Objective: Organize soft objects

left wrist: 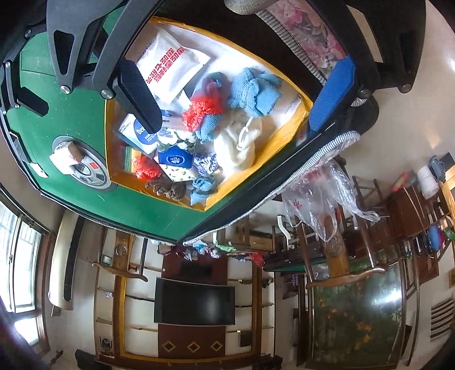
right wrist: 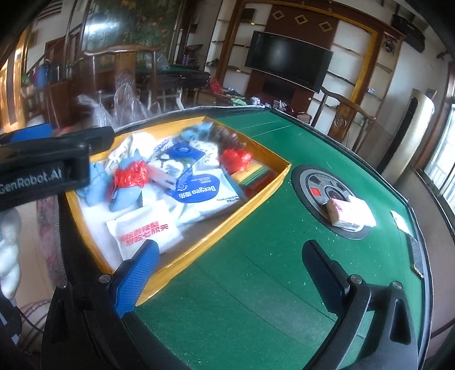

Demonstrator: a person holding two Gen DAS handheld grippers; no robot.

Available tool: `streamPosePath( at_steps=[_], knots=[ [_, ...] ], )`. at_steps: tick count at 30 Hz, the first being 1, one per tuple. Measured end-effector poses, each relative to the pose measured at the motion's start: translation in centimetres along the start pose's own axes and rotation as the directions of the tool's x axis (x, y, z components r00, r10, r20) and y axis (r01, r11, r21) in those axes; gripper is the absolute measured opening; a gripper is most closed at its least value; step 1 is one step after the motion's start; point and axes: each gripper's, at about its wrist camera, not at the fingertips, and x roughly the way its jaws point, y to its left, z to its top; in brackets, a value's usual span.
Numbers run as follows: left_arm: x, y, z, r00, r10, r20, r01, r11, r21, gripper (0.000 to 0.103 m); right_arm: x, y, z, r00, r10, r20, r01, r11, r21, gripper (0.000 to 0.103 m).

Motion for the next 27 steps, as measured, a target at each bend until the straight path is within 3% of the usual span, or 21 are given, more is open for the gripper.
streamPosePath(
  at_steps=[27],
  knots=[
    [1.5,0.0,0.0,0.997,0.039,-0.060,-0.039,0.999,0.008,0.103,0.8,0.6,0.5,0.999,0.032,-0.022,-0.031,0.999,0.011,0.099]
  ],
)
